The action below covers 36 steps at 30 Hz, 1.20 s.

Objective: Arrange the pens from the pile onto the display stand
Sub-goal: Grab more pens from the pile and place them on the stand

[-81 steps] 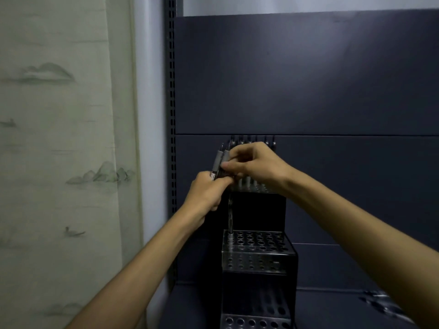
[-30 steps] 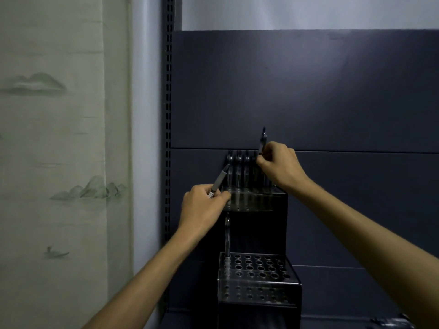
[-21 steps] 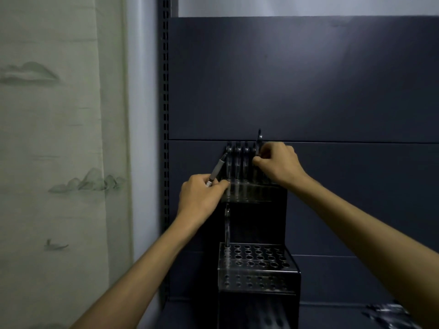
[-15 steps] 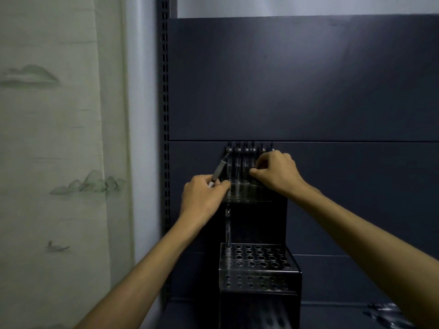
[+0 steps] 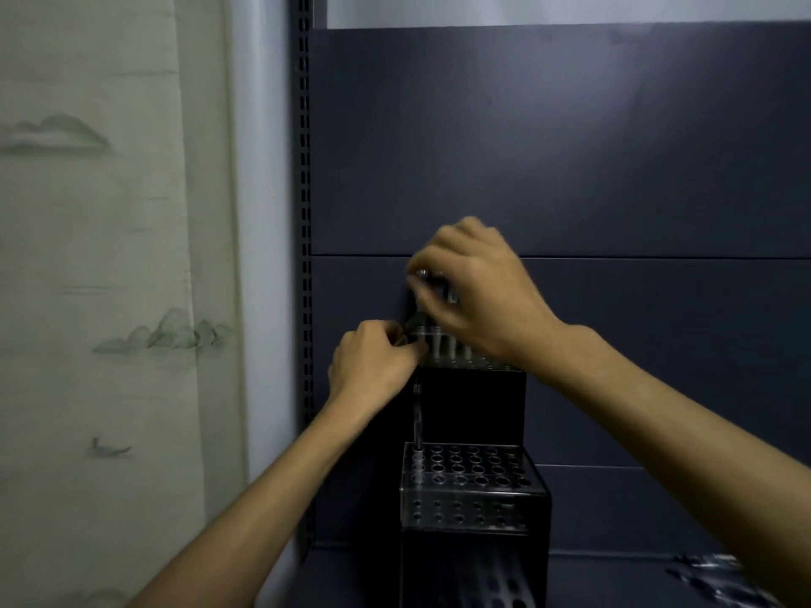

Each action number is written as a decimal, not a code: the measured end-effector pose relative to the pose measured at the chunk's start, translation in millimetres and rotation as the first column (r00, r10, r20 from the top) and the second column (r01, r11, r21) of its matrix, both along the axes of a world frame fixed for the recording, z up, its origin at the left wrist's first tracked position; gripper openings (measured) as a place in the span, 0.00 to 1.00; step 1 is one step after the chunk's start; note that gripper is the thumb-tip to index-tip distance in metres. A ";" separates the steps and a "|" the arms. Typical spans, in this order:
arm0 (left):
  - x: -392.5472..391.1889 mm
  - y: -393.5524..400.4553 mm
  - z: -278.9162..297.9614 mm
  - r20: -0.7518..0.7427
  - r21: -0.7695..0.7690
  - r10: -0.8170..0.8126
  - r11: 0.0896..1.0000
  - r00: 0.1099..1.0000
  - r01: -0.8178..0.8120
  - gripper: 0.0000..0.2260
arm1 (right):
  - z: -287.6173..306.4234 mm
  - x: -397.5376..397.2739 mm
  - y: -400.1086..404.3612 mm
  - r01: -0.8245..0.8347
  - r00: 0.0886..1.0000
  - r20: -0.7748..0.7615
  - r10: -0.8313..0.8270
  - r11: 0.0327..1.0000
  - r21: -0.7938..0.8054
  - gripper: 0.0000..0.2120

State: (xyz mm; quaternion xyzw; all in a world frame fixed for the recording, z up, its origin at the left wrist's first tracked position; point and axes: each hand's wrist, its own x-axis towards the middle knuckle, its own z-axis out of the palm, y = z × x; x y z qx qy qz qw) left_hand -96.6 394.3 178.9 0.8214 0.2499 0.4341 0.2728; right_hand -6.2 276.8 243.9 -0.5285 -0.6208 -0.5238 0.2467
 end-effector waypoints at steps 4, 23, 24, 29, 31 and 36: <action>-3.0 -3.2 2.2 -0.009 0.072 0.017 0.997 1.000 -0.016 0.06 | 3.0 -5.7 4.0 0.072 0.991 -0.066 -0.119 0.867 -0.494 0.09; -6.5 -9.1 7.1 0.075 0.109 0.096 0.989 0.992 -0.104 0.05 | -8.9 9.0 -10.9 0.101 0.971 -0.144 -0.191 0.874 -0.475 0.06; -5.5 -9.0 7.9 0.088 0.115 0.081 0.989 0.993 -0.091 0.05 | -9.8 8.6 -11.4 0.102 0.969 -0.152 -0.195 0.875 -0.473 0.07; -1.3 -10.0 9.8 0.124 0.143 0.022 0.989 0.992 -0.040 0.06 | -8.6 8.3 -12.1 0.111 0.955 -0.195 -0.222 0.882 -0.457 0.08; -1.1 -7.5 8.2 0.119 0.153 0.032 0.987 0.992 -0.050 0.07 | -3.6 11.7 -15.2 0.164 0.945 -0.181 -0.272 0.875 -0.456 0.07; -9.5 3.0 5.2 0.155 0.135 0.067 0.987 0.986 -0.089 0.11 | 16.9 43.5 -31.0 0.202 0.861 -0.408 -0.303 0.941 -0.272 0.05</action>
